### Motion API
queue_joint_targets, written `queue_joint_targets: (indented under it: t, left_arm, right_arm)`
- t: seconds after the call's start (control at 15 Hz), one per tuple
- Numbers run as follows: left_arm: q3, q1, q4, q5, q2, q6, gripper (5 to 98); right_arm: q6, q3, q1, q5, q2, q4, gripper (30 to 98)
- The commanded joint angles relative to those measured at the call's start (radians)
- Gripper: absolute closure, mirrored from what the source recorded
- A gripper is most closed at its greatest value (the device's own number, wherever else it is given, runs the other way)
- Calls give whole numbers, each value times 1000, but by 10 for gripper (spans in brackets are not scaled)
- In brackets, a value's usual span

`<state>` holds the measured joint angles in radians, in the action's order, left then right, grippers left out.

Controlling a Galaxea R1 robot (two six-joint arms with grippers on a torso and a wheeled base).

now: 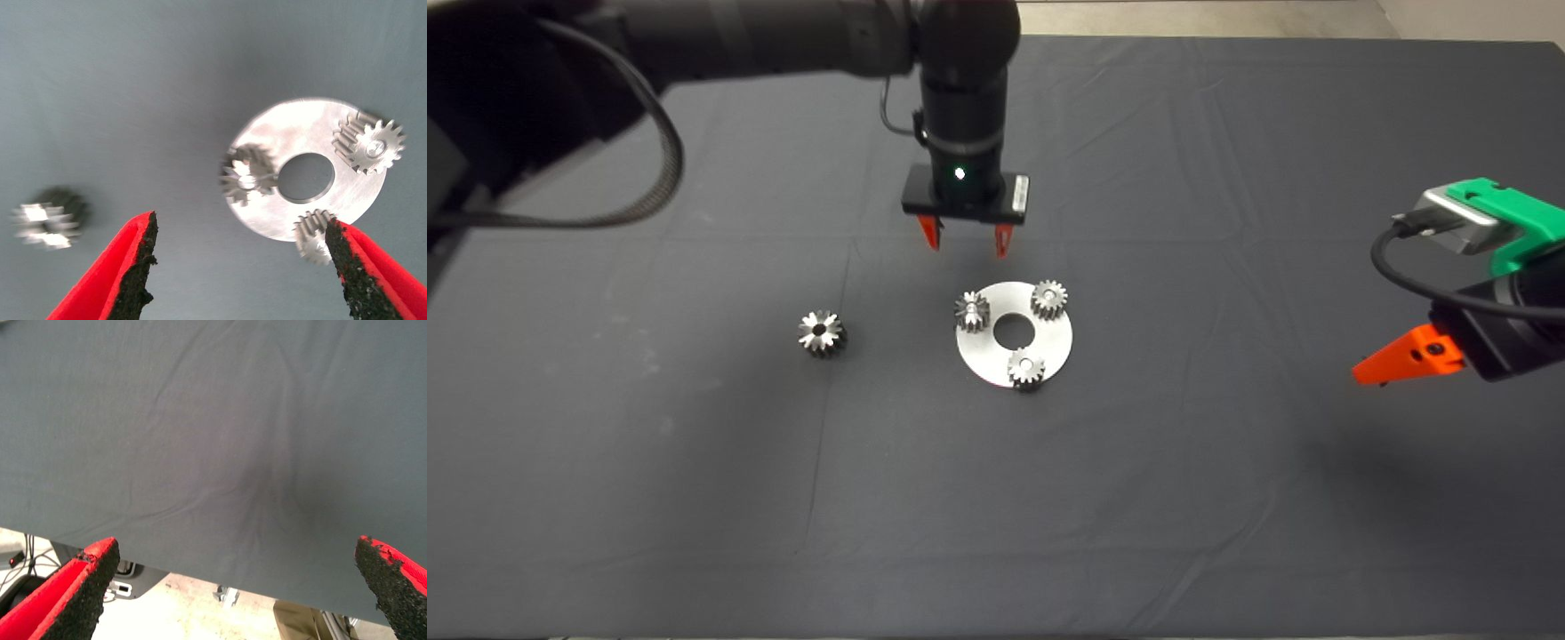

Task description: Remove an incorrectly installed larger gear and replace it with the correct smaller gear

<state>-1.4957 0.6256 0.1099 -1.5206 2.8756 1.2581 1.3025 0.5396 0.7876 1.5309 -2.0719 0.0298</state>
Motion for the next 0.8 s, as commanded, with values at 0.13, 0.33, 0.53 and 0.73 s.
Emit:
queue_joint_targets:
  t: [0.13, 0.33, 0.53, 0.73]
  left_arm:
    - [160, 155, -58, -75, -55, 48, 363]
    - [311, 206, -99, -75, -117, 120, 349]
    - [463, 207, -108, -73, -133, 227, 302]
    - [592, 206, -125, -72, -153, 323, 302]
  right_arm:
    - [-2, 43, 127, 91, -53, 35, 351]
    - [8, 18, 170, 87, -92, 36, 351]
    - [102, -50, 170, 84, -129, 35, 351]
    - [205, -98, 171, 86, -232, 31, 351]
